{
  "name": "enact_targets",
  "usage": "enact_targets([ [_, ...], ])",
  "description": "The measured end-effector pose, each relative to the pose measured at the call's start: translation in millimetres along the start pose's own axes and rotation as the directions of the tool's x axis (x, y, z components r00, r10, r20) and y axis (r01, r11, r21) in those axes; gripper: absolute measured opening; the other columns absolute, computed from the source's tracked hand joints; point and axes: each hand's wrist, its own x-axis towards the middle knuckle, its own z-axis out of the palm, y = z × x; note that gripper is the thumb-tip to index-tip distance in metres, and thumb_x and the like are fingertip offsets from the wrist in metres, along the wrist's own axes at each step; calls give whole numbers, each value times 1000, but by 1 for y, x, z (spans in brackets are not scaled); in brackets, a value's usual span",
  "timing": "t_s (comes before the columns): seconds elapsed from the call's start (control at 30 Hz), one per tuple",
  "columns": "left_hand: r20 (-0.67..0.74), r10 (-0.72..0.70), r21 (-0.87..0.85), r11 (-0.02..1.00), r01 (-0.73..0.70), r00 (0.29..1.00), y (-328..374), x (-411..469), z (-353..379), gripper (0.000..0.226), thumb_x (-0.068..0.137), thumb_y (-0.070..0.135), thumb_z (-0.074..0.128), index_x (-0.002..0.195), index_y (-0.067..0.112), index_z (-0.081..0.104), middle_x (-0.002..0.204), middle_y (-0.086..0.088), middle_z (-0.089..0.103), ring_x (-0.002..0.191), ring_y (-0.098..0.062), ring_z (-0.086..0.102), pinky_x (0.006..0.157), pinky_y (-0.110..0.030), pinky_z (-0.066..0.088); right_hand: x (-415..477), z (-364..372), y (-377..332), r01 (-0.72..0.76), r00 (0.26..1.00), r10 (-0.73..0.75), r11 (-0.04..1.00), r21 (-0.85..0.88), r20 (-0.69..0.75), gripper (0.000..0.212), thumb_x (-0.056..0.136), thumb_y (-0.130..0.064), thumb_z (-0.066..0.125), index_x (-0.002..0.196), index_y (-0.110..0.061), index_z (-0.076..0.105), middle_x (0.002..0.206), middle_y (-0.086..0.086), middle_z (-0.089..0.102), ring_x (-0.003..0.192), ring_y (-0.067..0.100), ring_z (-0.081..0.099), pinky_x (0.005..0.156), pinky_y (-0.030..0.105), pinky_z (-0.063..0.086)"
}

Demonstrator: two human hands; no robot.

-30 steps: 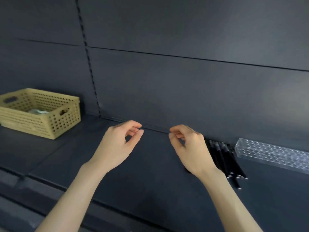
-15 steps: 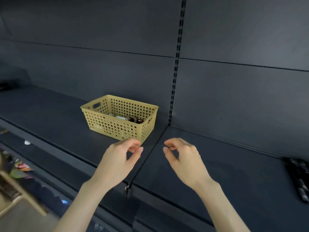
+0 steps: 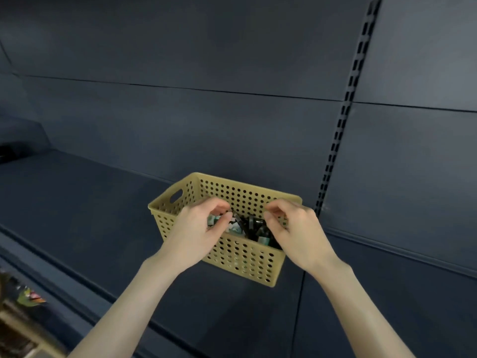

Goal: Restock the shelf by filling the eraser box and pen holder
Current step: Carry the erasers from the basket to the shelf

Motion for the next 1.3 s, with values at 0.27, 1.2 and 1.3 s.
enact_targets([
  [0.27,407,-7,112,993,-42,913,-77,70,-19,36,92,43,53,124,27,56,121,15,61,109,0,55,97,-22,42,64,36,-15,-54,978,76,992,-116,194,25,92,-34,54,114,-23,61,114,-8,63,107,9,57,96,33,45],
  [1.2,947,99,-29,973,-228,305,-124,150,39,33,90,35,61,118,21,50,102,-1,64,91,-18,61,79,-34,51,118,72,8,-376,474,403,897,-234,783,37,75,-30,77,109,-34,62,101,-2,63,83,13,63,74,25,48],
  [1.3,971,37,10,980,-199,234,-124,149,40,62,82,36,71,132,15,42,99,1,61,89,-17,60,77,-29,49,116,74,9,-382,530,384,904,-192,756,23,78,-30,75,98,-28,64,90,-7,63,76,9,63,70,24,50],
])
